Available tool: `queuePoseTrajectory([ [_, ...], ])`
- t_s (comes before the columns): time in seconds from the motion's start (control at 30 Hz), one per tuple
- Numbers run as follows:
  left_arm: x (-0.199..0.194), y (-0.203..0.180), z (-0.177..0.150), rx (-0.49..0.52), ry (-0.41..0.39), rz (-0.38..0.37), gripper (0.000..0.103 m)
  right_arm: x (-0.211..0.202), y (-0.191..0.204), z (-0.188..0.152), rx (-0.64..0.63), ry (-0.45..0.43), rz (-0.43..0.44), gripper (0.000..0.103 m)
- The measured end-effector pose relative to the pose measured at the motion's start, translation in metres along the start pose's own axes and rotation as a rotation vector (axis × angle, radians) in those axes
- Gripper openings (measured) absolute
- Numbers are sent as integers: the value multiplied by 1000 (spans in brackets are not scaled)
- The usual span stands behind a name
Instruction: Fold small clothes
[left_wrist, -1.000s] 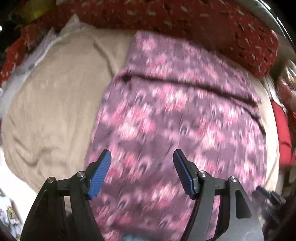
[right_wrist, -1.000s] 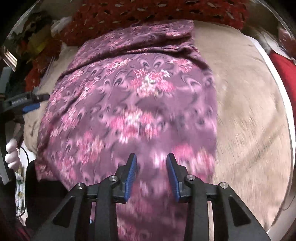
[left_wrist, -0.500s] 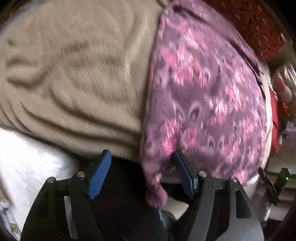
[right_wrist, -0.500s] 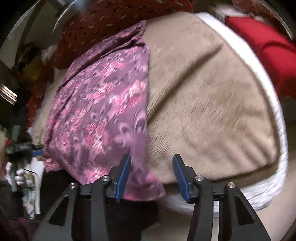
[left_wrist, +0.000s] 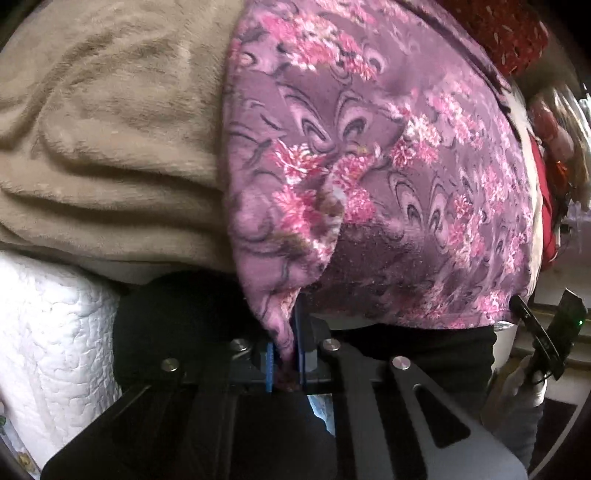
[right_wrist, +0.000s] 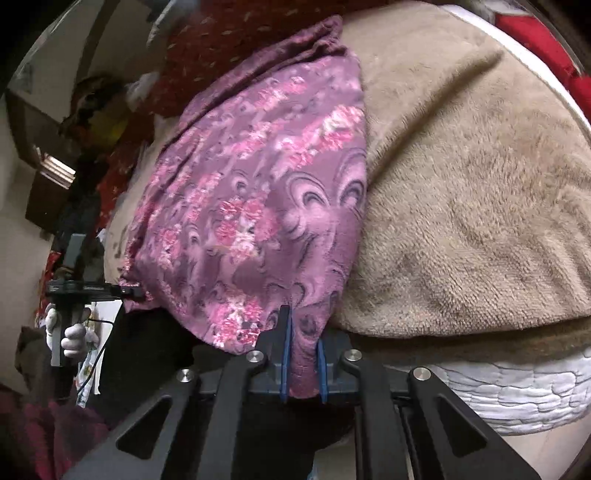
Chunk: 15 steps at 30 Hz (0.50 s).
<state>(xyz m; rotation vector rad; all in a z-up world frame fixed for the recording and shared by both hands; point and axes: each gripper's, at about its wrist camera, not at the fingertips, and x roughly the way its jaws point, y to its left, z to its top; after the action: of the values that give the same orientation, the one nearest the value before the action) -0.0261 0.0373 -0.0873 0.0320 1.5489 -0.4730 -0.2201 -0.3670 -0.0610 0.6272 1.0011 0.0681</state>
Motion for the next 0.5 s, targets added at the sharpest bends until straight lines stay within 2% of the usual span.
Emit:
queuePoseTrajectory([
  [0.17,-30,18,-11,-31,-48,-152,5,-17,11,0,-22,-82,45,10],
  [0.43,-83,45,-6,-88,-148,-393,5,-53,12,4,87,-260,197,9],
  [0.5,-95,52,-5,-88,-163,-426,5,-58,15,7,105,-285,216,9],
])
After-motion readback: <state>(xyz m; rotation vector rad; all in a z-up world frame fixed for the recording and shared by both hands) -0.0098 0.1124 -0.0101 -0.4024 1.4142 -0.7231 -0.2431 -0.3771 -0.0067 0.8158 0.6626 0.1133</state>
